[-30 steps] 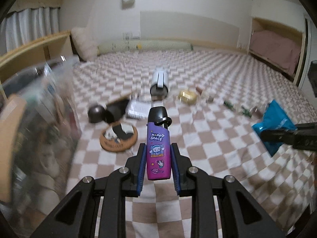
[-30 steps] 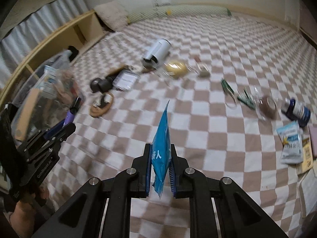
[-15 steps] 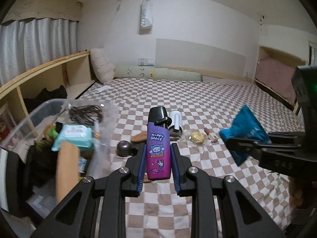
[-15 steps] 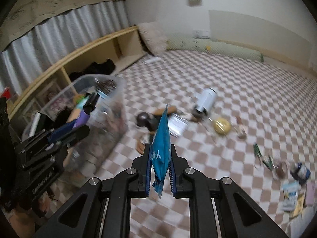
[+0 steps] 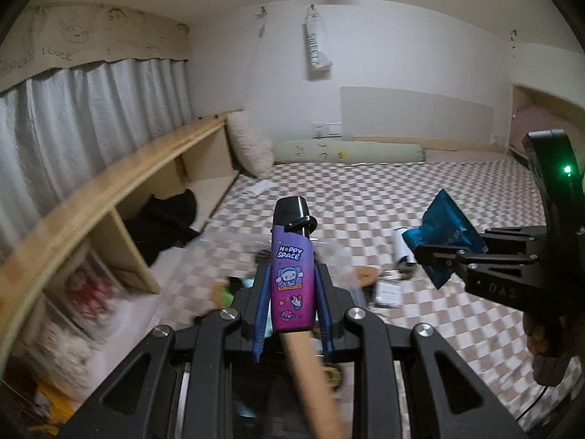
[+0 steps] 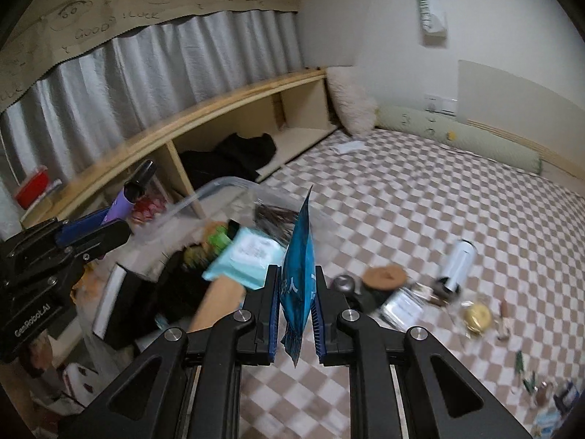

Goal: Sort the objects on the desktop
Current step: 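Carry the purple lighter and blue packet over the clear bin with both tools, then open the left tool to drop the lighter while the right tool releases the packet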

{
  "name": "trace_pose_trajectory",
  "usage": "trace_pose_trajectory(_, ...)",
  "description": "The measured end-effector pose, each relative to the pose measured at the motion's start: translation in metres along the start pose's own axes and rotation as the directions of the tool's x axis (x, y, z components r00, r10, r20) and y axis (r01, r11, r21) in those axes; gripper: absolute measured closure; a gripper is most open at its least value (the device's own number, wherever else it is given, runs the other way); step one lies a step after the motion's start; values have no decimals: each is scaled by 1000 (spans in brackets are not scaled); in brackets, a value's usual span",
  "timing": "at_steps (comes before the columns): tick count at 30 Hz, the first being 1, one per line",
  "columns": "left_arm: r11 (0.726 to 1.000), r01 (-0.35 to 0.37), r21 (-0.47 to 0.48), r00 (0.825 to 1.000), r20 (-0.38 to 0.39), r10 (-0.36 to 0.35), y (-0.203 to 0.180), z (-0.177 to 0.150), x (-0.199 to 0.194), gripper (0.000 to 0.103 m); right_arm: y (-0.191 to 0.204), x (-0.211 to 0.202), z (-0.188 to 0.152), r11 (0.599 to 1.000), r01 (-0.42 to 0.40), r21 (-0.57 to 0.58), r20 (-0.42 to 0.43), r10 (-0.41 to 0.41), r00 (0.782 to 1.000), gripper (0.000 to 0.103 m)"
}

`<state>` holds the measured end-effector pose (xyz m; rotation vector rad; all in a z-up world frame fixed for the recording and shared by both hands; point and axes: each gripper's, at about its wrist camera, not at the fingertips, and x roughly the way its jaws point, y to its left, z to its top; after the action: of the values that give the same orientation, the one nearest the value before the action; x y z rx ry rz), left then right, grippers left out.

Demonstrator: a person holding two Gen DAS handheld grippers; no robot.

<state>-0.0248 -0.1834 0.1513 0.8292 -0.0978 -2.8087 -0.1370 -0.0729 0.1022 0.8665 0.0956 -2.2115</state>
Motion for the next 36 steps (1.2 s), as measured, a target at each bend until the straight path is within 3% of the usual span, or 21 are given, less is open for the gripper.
trace_pose_trajectory(12,999,-32,-19,991,-134,29,53,15,61,79,38,56,39,995,13,-94,-88,-22,996,86)
trace_pose_trajectory(21,998,5,-67,954,-298,-25,65,9,129,80,46,125,31,987,35,-155,-227,-70,971,86)
trace_pose_trajectory(28,993,9,-120,933,-355,-52,71,1,158,80,39,158,23,988,33,-152,-289,-76,954,86)
trace_pose_trajectory(35,992,-19,-128,917,-398,-34,77,-4,174,79,29,176,20,993,27,-118,-341,-66,938,86)
trace_pose_trajectory(36,992,-27,-126,916,-401,-26,78,-5,176,71,28,176,20,994,27,-110,-339,-64,939,86)
